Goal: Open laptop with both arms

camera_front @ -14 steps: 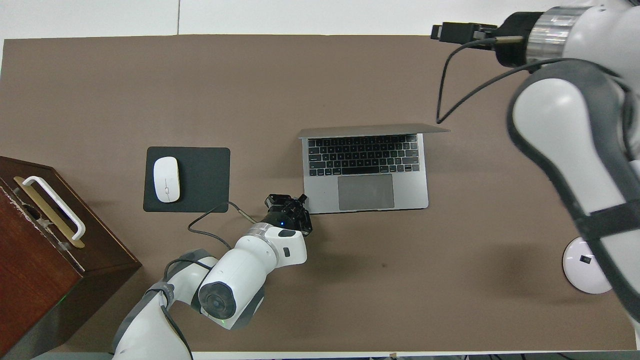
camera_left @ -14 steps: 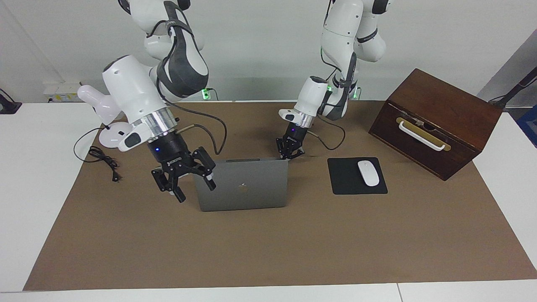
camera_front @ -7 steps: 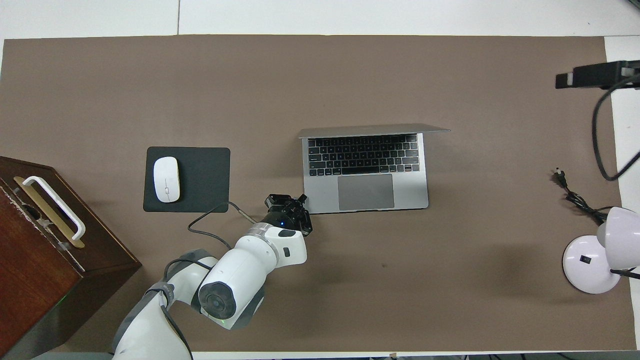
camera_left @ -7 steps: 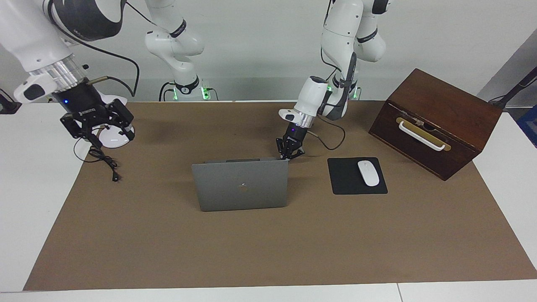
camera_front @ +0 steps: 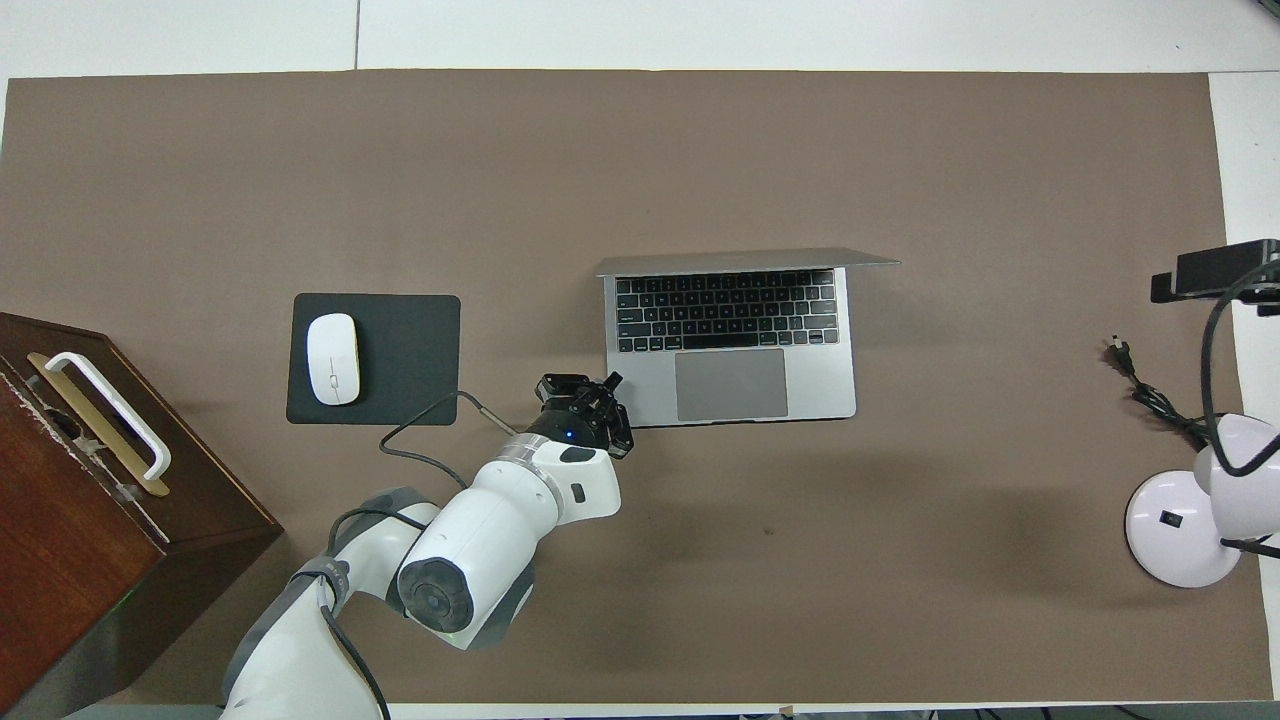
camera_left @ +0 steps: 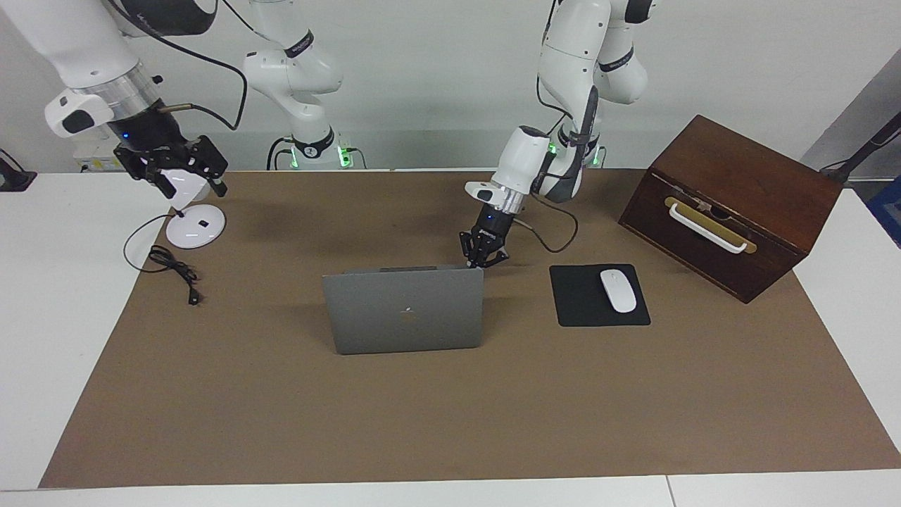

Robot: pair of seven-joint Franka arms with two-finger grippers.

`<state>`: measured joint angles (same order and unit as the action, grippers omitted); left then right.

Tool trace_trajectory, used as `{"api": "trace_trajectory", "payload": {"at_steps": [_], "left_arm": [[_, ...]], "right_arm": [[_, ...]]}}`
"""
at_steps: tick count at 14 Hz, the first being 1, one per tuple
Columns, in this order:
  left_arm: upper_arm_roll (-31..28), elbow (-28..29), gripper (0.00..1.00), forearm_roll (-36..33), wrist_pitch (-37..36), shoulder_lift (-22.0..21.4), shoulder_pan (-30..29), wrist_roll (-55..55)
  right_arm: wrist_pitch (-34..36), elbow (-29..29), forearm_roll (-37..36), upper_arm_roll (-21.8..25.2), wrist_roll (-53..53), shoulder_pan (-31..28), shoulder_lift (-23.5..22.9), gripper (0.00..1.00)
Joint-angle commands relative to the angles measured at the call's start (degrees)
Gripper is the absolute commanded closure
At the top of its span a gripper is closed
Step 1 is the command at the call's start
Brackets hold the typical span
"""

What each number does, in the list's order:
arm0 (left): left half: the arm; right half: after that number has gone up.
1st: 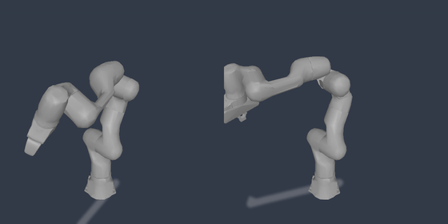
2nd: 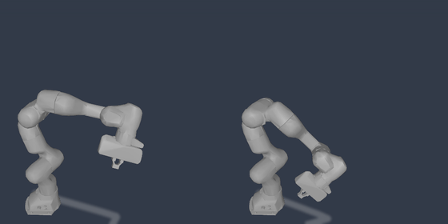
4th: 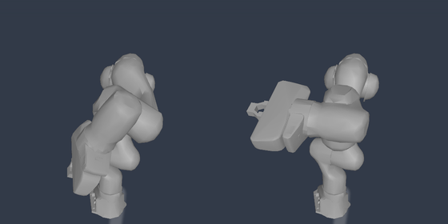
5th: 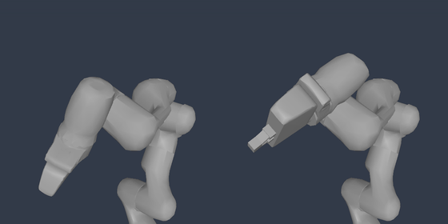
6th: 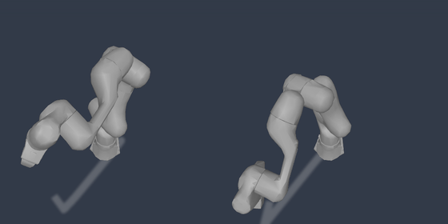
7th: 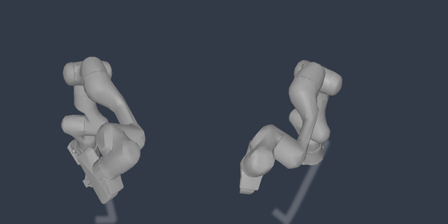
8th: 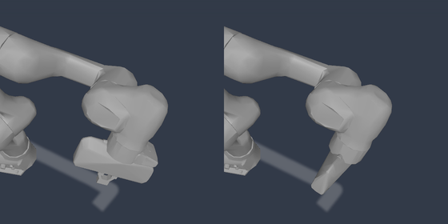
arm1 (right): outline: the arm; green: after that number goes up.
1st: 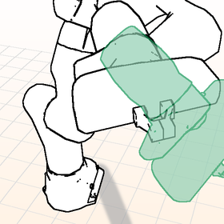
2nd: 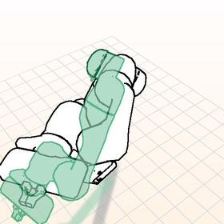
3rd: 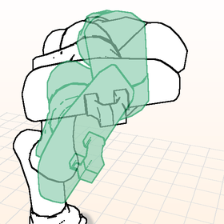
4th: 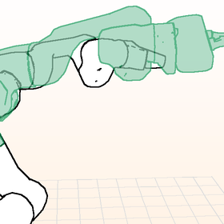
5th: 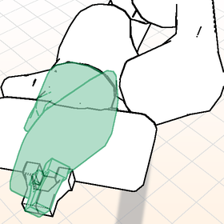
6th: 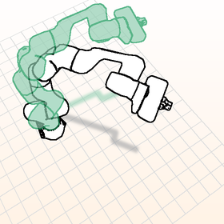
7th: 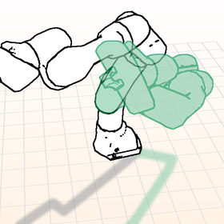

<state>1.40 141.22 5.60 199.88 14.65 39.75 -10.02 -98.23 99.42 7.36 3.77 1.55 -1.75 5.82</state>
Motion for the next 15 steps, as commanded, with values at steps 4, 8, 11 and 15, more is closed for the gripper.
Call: {"api": "trace_trajectory", "payload": {"at_steps": [4, 8, 11, 15], "left_arm": [[0.27, 1.33, 1.00, 0.46, 0.34, -2.43, -0.46, 0.61], [0.54, 2.65, 1.00, 0.46, 0.34, -3.31, -1.78, 0.61], [0.89, 3.18, 1.00, 0.46, 0.25, -3.40, -3.35, 2.62], [0.98, 3.36, 1.00, 0.46, -1.94, -4.01, -3.80, 7.03]], "right_arm": [[-8.04, 11.68, -4.89, -0.43, 2.31, 2.53, 6.48, 0.00], [-7.51, 11.15, -8.93, -0.51, 2.66, 2.71, 6.48, 0.00], [-4.97, 9.40, -10.18, -0.60, 2.75, 2.72, 6.39, 0.00], [1.80, 2.72, -10.26, -0.86, 2.75, 2.63, 5.86, 0.00]]}}
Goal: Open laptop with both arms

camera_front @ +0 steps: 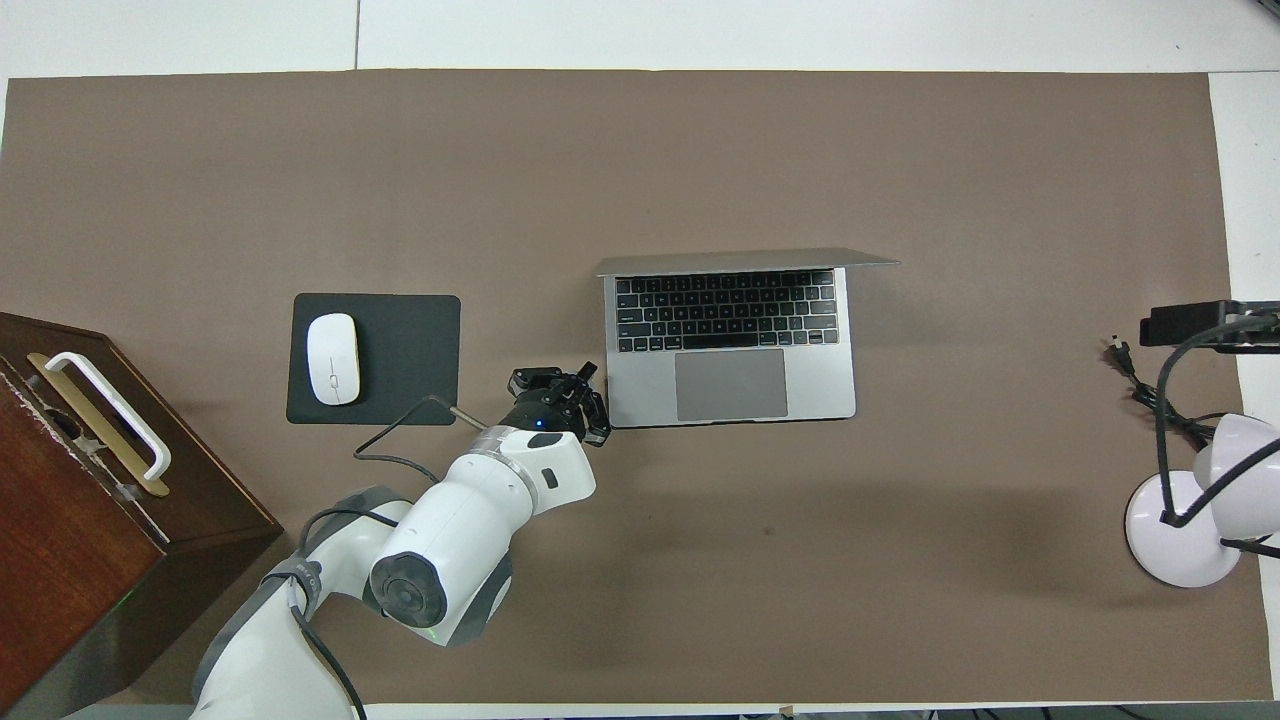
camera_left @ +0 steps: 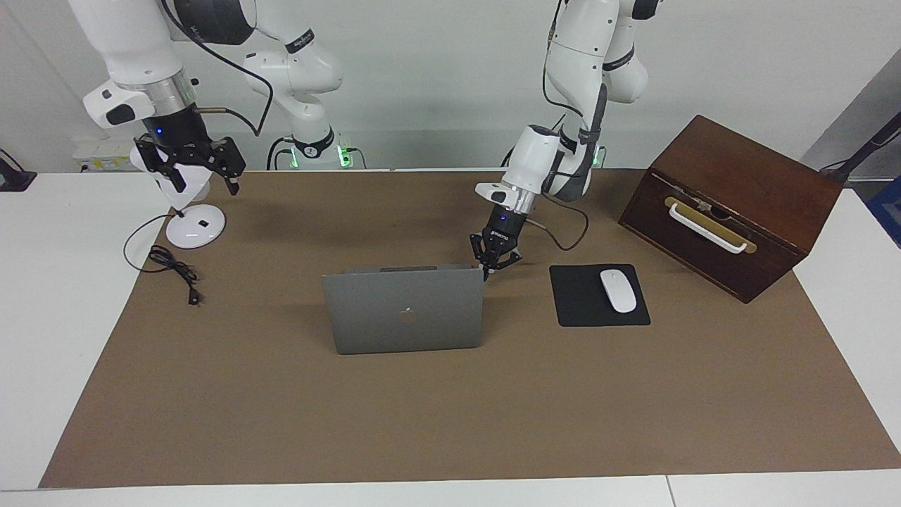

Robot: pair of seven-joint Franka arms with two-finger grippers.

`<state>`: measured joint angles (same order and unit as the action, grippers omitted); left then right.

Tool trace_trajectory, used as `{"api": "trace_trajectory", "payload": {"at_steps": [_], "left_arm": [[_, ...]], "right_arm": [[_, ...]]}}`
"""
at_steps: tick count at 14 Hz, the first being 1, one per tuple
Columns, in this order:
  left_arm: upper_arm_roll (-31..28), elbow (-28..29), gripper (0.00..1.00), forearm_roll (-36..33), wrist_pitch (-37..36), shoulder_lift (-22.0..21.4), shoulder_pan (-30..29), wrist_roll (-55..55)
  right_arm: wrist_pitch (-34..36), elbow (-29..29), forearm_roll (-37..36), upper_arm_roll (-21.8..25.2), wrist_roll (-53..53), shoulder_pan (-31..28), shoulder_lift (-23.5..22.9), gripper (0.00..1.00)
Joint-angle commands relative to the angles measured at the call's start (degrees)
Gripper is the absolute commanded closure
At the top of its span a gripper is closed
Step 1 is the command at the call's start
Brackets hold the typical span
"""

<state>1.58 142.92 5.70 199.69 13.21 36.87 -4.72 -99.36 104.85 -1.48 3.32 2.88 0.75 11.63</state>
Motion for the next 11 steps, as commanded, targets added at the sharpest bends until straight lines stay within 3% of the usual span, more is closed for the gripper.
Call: {"api": "trace_trajectory", "payload": {"at_steps": [1, 6, 11], "left_arm": [[0.79, 1.66, 1.00, 0.37, -3.15, -2.83, -1.62, 1.74], [0.79, -2.64, 1.00, 0.28, -22.38, -9.77, -3.91, 1.39], [0.79, -6.41, 1.00, 0.46, -30.56, -11.44, -5.32, 1.47]], "right_arm": [[3.82, -2.90, -0.98, -0.42, 1.60, 0.13, 0.24, 0.00], [7.95, -6.06, -0.36, -0.42, 4.59, 0.13, -0.46, 0.00], [9.63, -8.08, -1.15, -0.42, 2.39, 0.04, -1.25, 0.00]]}}
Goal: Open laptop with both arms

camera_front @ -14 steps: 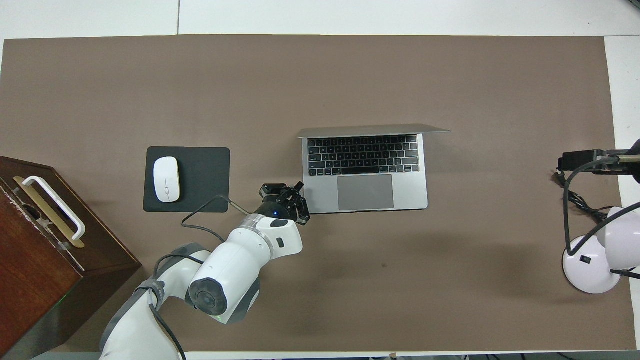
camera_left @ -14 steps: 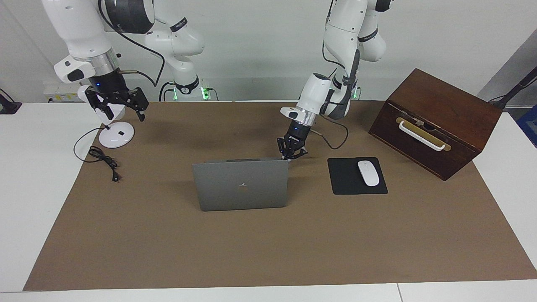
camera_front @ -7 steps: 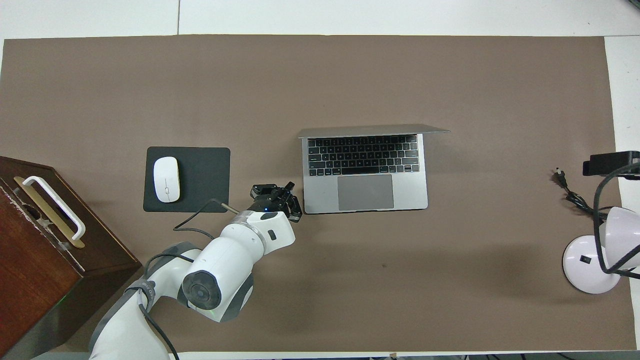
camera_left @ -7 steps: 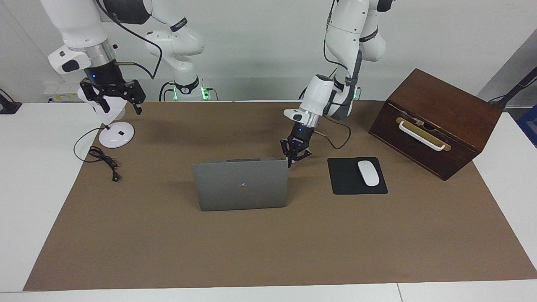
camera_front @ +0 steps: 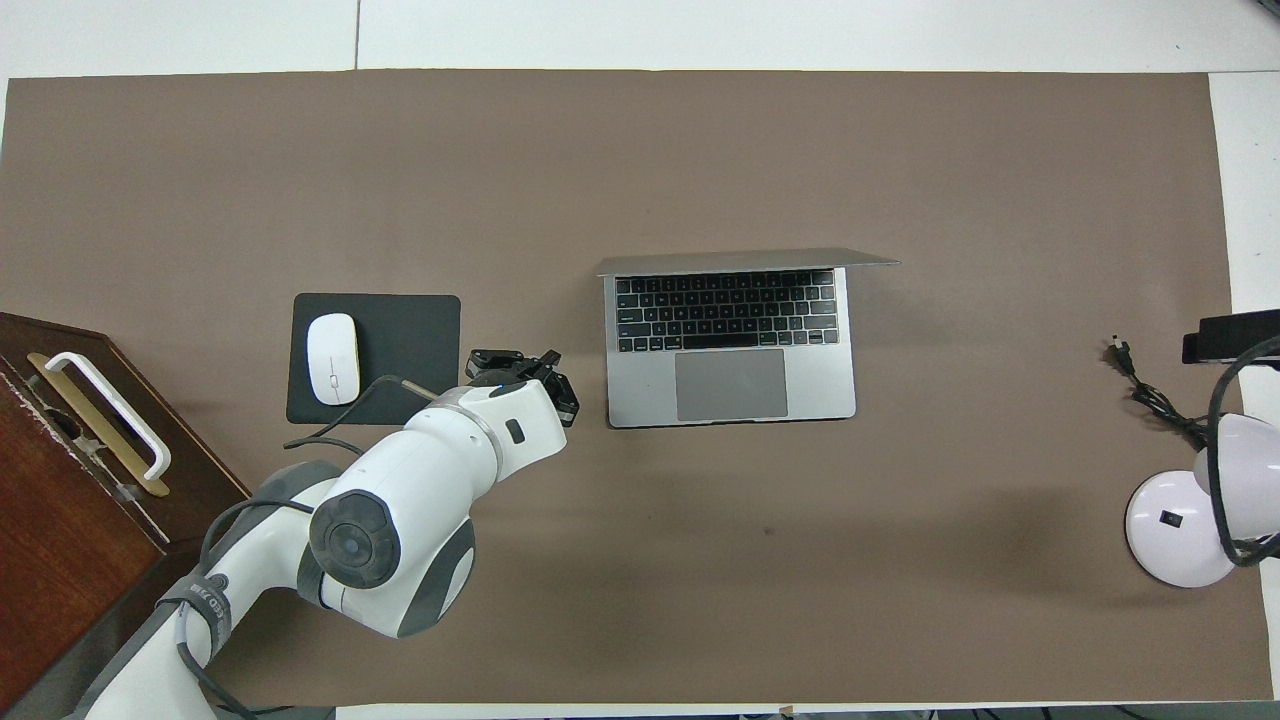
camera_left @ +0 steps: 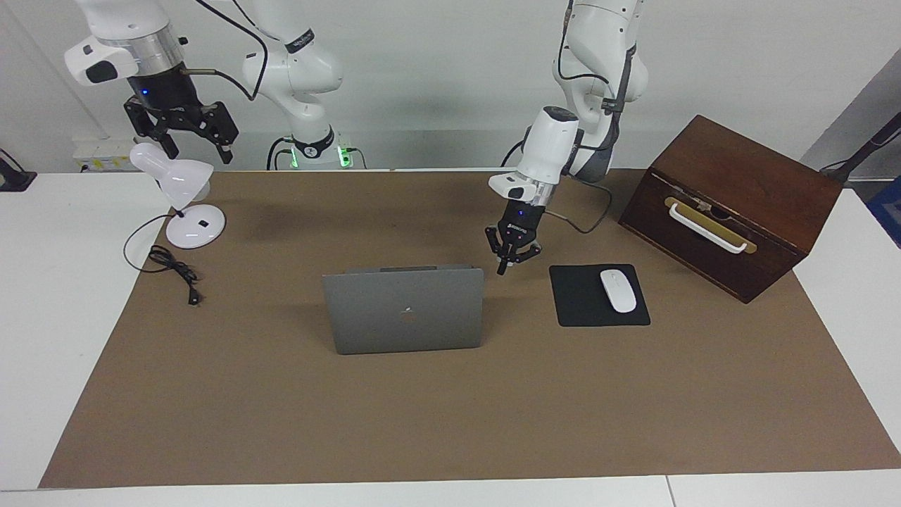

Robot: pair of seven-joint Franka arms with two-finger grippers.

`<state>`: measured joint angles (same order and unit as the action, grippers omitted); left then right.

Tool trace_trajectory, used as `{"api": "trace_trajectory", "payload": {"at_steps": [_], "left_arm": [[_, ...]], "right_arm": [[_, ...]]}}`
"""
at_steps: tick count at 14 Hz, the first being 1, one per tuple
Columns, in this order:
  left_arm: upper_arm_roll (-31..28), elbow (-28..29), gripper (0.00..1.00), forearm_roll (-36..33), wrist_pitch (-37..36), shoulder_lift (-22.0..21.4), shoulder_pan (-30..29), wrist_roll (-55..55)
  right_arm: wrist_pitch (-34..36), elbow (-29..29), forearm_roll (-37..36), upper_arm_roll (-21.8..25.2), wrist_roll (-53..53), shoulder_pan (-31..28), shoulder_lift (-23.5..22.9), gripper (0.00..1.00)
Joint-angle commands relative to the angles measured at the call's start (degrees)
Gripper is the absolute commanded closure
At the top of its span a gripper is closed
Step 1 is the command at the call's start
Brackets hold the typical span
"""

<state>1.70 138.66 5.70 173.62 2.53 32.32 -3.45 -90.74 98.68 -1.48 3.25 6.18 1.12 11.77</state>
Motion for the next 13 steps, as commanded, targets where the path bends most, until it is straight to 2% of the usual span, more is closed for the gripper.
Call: {"api": "trace_trajectory", "payload": {"at_steps": [1, 3, 7, 13], "left_arm": [[0.68, -3.99, 1.00, 0.54, -8.34, -1.29, -1.03, 0.11], [0.59, -6.64, 1.00, 0.54, -13.72, -1.82, -1.47, 0.11], [0.59, -7.78, 1.00, 1.85, -15.31, -2.18, -1.91, 0.11], [0.41, -17.88, 1.00, 4.14, -32.00, -3.14, -5.42, -0.16]], "right_arm": [[1.43, -3.65, -0.98, -0.35, -0.99, -0.32, -2.53, 0.00], [2.23, -5.25, -0.72, -0.26, -1.08, -0.32, -3.85, 0.00], [2.32, -5.34, -0.54, -0.26, -1.08, -0.41, -4.65, 0.00], [3.90, -5.34, -0.45, -0.17, -1.08, -0.50, -4.82, 0.00]]}}
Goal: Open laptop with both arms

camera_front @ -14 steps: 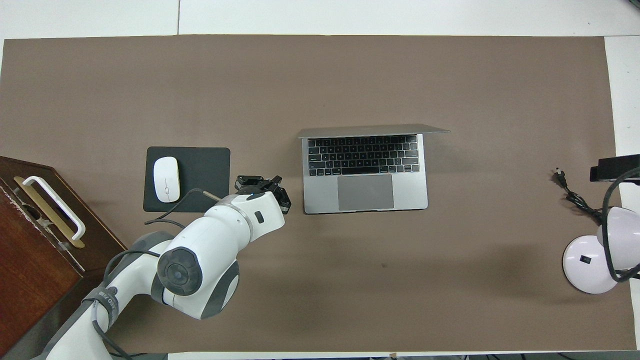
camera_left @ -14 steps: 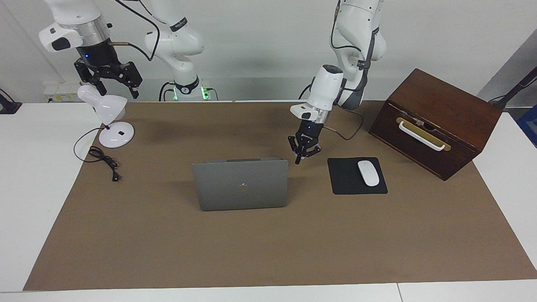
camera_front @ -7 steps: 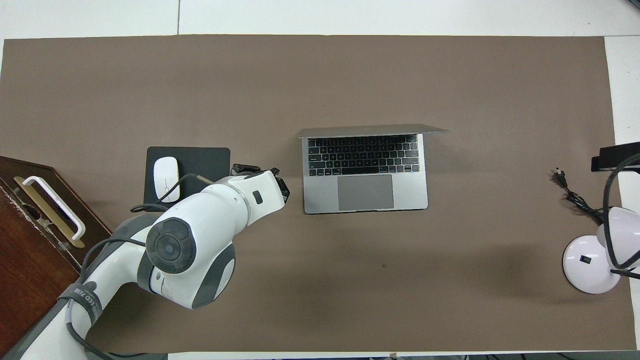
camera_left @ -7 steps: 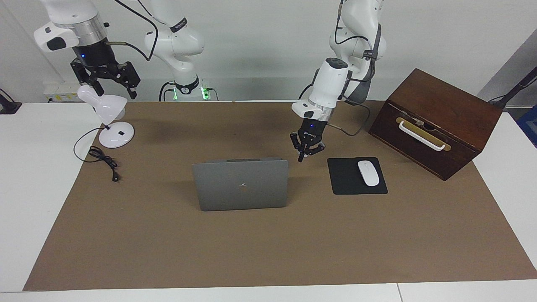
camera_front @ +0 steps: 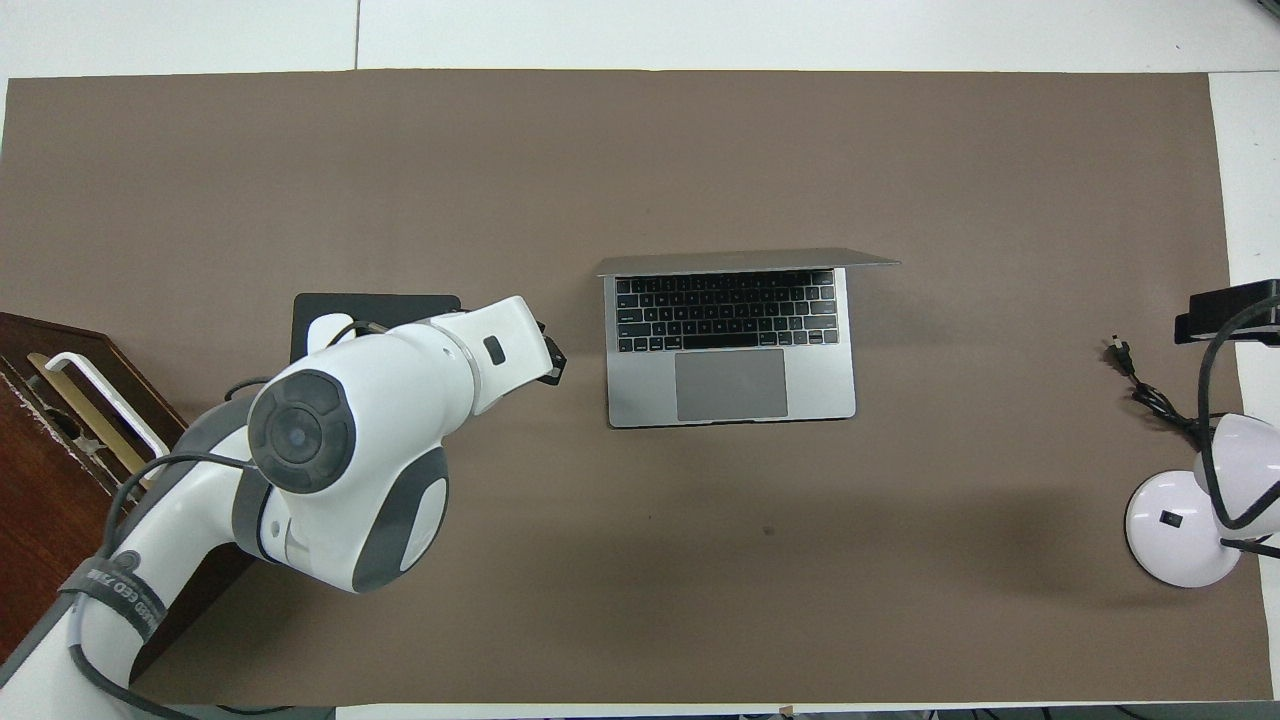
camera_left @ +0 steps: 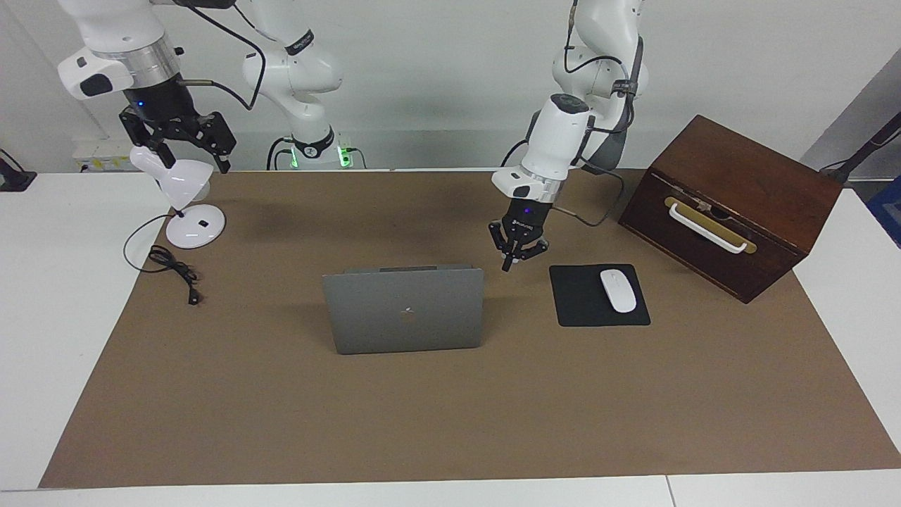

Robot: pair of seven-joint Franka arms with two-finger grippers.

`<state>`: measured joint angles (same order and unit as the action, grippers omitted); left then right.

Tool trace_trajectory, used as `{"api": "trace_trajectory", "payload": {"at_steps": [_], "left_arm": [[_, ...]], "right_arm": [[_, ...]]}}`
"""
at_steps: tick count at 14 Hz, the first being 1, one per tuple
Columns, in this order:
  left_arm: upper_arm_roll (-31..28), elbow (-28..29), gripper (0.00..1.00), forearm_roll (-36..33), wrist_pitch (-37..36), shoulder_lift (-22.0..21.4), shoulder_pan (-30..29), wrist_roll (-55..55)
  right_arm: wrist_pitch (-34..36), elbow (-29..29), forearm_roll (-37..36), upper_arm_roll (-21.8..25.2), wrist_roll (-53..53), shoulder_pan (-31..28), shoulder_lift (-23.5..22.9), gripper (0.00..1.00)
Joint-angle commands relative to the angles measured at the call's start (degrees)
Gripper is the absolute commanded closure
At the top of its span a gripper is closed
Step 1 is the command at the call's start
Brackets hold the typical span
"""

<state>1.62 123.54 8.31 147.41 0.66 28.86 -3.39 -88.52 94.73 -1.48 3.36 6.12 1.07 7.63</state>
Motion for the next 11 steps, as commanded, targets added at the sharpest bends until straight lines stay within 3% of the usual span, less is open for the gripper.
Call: {"api": "trace_trajectory", "payload": {"at_steps": [1, 11], "left_arm": [[0.49, -3.91, 1.00, 2.05, -8.08, -1.89, -3.01, -0.65], [-0.30, -16.21, 1.00, 2.67, -31.55, -4.80, -12.50, -5.92]], "right_arm": [[1.68, -1.30, -0.54, -0.28, -1.11, -0.37, -0.69, 0.00], [4.06, -0.25, 0.43, -0.28, -3.14, -0.99, -1.48, 0.00]]}}
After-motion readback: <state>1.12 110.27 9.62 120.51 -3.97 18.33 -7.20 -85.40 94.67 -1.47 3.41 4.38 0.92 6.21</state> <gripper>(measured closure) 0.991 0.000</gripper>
